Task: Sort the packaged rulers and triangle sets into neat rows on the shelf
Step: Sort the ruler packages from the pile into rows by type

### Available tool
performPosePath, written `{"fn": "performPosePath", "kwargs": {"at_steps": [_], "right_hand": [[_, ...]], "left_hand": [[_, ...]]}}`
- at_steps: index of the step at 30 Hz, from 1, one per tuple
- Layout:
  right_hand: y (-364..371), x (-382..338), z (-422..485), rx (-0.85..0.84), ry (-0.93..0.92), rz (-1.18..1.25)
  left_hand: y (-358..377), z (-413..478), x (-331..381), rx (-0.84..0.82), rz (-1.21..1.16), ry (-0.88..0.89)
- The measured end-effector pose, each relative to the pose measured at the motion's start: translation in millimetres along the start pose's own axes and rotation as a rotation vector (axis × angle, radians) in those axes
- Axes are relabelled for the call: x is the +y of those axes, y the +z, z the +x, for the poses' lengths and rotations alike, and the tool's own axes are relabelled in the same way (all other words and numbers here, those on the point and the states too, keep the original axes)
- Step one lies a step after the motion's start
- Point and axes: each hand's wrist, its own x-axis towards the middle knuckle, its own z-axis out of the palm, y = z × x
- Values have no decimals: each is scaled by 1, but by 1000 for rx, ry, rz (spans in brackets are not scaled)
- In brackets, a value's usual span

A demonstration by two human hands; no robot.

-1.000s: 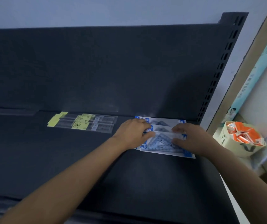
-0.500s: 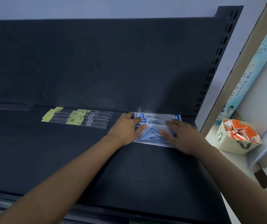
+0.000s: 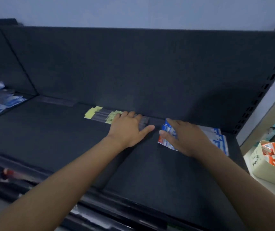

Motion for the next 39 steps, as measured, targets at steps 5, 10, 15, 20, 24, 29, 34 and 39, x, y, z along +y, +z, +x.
{"fn": "performPosePath", "kwargs": {"at_steps": [5, 10, 15, 20, 24, 29, 34, 39], "right_hand": [[2, -114, 47, 58, -174, -30], [19, -251, 86, 86, -262, 13], [44, -406, 127, 119, -352, 51], [70, -520, 172, 64, -376, 101], [86, -586, 209, 0, -385, 109], [111, -642, 265, -63, -387, 112], [140, -697, 345, -93, -405, 120], [163, -759, 418, -122, -432, 169]], "left_hand": [[-32, -32, -107, 45, 101, -171], [-52, -78, -233, 37, 119, -318], [-59, -140, -392, 29, 161, -487], [-71, -172, -521, -18, 227, -568], [-72, -182, -599, -21, 224, -591], [-61, -172, -674, -35, 195, -598], [-42, -153, -754, -65, 180, -621], [-37, -117, -840, -149, 160, -638]]}}
